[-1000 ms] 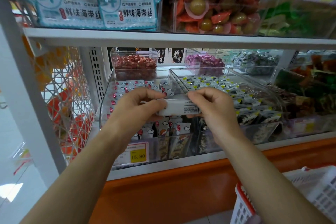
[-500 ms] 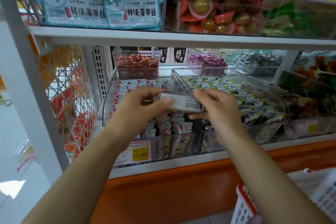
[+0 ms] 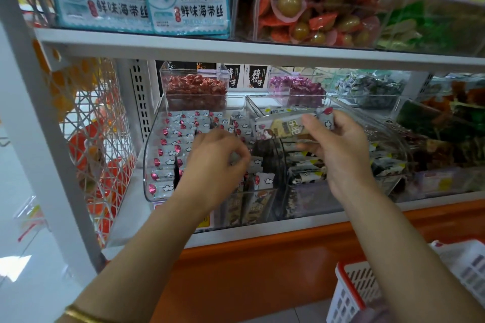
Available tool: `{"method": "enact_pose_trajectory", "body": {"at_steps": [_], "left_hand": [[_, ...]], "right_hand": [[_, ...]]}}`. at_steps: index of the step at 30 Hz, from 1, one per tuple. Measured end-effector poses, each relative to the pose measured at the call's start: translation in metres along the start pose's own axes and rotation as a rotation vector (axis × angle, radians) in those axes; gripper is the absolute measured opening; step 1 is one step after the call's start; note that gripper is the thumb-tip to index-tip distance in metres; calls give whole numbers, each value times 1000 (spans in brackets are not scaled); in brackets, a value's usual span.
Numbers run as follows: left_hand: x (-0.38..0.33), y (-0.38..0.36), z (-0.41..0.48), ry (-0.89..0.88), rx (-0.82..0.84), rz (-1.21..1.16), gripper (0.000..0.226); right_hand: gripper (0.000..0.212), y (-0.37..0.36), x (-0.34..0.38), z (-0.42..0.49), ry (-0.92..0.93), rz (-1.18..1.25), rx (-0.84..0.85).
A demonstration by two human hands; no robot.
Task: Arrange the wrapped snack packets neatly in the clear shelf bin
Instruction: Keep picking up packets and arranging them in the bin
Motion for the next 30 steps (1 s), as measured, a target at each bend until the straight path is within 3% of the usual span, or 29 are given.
{"method": "enact_pose_trajectory", "body": {"at_steps": [5, 9, 14, 18, 25, 30], "left_hand": [[2, -21, -2, -34, 50, 236, 23], [7, -25, 2, -1, 55, 227, 24], [20, -37, -1, 32, 231, 310, 54], [23, -37, -3, 33, 254, 331, 65], [23, -34, -4, 34, 239, 299, 70], [28, -25, -4, 60, 251, 284, 71]], "right_hand": [[16, -7, 5, -7, 69, -123, 64], [10, -12, 13, -11, 144, -218, 88], [14, -21, 22, -16, 250, -333, 147], [23, -33, 27, -23, 411, -526, 188], [37, -69, 12, -38, 639, -900, 365], [21, -86, -7, -50, 814, -1174, 586]]}}
Point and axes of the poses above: each hand's wrist, its own z-axis towards the middle knuckle, its own y-axis out of the back of the hand, x = y × z, the point moved 10 cm from there along z, towards the middle knuckle, and after that the axes turned 13 degrees about -x, right-handed, at the moved point
